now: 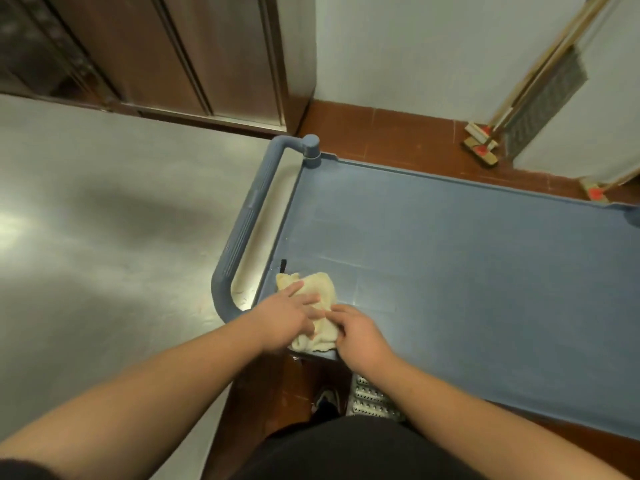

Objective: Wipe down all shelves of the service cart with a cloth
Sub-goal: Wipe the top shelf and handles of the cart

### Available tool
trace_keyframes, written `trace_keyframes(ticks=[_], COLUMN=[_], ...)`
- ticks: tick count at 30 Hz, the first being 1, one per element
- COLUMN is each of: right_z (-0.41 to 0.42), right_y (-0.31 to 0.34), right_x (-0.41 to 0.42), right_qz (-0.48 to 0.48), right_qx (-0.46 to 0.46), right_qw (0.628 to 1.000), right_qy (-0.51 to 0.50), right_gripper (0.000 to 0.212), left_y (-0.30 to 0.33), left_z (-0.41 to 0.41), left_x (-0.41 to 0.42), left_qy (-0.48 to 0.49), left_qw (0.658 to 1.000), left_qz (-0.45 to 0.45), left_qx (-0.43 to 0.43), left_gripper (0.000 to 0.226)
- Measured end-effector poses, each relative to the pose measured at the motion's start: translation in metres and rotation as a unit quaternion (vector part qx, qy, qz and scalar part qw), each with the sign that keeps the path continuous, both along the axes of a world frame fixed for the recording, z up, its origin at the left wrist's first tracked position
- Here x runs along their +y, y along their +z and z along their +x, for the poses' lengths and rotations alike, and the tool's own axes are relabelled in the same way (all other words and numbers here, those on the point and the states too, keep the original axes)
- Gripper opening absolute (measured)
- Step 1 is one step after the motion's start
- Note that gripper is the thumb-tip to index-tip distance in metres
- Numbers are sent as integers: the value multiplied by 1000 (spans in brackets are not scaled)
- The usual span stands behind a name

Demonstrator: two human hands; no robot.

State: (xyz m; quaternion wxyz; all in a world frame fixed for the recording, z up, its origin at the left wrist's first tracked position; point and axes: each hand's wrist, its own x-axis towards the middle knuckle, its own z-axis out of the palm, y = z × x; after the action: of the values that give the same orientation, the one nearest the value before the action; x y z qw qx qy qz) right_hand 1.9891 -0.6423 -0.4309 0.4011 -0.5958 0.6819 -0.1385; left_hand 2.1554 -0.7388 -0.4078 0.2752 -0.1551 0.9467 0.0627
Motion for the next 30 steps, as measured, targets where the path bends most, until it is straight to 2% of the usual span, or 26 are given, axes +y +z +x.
trace_keyframes(ticks=[2, 5, 7, 10, 18, 21, 24, 27, 30], right_z=[-4, -27, -55, -109, -277, -325, -344, -371, -380], right_y=[0, 5, 8, 12, 10, 5, 4, 0, -3], right_x=[1, 9, 19, 41, 159, 210, 236, 267, 278], right_qz=[-19, -57, -84, -105, -105, -95, -88, -86, -132], right_qx=[-16, -34, -40, -43, 8, 12, 4, -12, -48], right_qw=[999, 993, 986, 969, 903, 882, 886, 893, 886], right_qy=[-34, -93, -140, -221, -417, -461, -456, -442, -442], right_gripper=[50, 46, 44, 48, 52, 51, 55, 67, 67], left_y=[4, 11, 15, 18, 11, 8, 10, 17, 27], left_z=[-1, -25, -59, -130, -348, -419, -453, -496, -513], left_x=[-1, -3, -2, 9, 85, 121, 140, 166, 173], left_qy=[7, -19, -41, -79, -223, -266, -280, -245, -126], left_qw=[999, 980, 960, 940, 907, 895, 895, 908, 888], left_qz=[-11, -48, -54, -43, 40, 66, 92, 150, 303], left_qx=[50, 193, 271, 329, 354, 352, 335, 306, 322], left_gripper=[35, 23, 20, 12, 11, 13, 12, 24, 35])
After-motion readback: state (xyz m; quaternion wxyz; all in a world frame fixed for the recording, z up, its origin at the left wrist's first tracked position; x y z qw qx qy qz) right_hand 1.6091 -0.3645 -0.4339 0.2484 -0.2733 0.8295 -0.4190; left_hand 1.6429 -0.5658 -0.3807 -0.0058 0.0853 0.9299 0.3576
